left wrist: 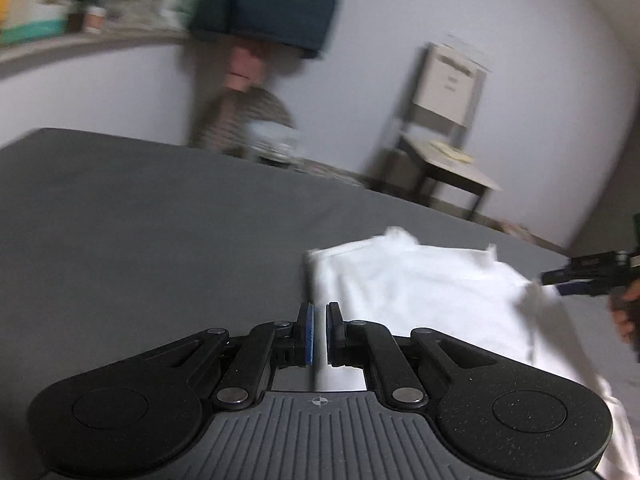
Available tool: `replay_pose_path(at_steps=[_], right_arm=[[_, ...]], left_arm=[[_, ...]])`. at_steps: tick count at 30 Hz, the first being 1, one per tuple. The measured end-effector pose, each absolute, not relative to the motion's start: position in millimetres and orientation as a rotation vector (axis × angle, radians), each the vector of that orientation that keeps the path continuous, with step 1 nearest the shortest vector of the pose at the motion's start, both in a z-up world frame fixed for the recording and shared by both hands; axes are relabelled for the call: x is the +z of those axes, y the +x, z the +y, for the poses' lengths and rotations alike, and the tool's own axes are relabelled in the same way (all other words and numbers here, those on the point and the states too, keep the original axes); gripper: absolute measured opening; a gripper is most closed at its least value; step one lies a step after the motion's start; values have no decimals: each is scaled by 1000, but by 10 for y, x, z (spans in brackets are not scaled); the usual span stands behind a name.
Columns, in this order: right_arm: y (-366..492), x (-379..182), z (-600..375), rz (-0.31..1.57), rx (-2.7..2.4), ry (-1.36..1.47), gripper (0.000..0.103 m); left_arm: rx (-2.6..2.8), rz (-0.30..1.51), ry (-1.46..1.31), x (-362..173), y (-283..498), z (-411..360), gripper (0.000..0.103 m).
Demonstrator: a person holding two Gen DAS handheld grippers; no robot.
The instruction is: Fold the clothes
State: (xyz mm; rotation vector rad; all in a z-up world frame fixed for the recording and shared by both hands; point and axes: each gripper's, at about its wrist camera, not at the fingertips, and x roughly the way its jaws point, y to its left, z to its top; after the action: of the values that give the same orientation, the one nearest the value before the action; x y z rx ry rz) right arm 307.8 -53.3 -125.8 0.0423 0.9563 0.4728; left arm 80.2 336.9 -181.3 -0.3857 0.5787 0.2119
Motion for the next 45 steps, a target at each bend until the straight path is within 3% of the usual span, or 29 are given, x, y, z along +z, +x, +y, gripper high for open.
replay_pose_path(at_steps=[9, 12, 14, 16, 22, 24, 26, 27, 31, 33, 35, 38, 45], right_arm=[[3058, -1201, -676, 888, 543, 108, 50], [3076, -1259, -694, 898, 573, 63, 37], [3094, -1343, -671, 930, 573, 20, 14], [3139, -1419, -706, 954, 547, 41, 7], [3237, -1524, -943, 984, 425, 333, 11], [3259, -1519, -1019, 982, 439, 409, 26], [3268, -1477, -1051, 955, 479, 418, 51], [3274, -1463, -1039, 950, 501, 400, 52], [3289, -1455, -825, 964, 540, 215, 52], [3269, -1443, -701, 943, 549, 127, 45], [3252, -1445, -610, 936, 556, 86, 15], [3208, -1440, -577, 920, 550, 77, 10], [2891, -1147, -709, 751, 605, 35, 9]], left_arm=[[149, 695, -393, -1925, 1704, 3549, 5], [176, 720, -365, -1989, 1848, 3497, 5], [202, 754, -351, -2041, 1904, 3466, 5], [206, 748, -344, -2053, 1904, 3464, 4], [193, 745, -417, -2087, 1929, 3559, 4], [178, 747, -431, -2092, 1941, 3580, 5], [164, 748, -445, -2098, 1954, 3601, 5], [154, 754, -446, -2113, 1987, 3597, 5], [152, 767, -407, -2143, 2137, 3531, 5], [190, 770, -388, -2124, 2172, 3489, 4], [228, 773, -368, -2104, 2208, 3448, 4], [257, 771, -279, -2068, 2237, 3322, 2], [257, 601, -213, -1750, 1852, 3285, 0]])
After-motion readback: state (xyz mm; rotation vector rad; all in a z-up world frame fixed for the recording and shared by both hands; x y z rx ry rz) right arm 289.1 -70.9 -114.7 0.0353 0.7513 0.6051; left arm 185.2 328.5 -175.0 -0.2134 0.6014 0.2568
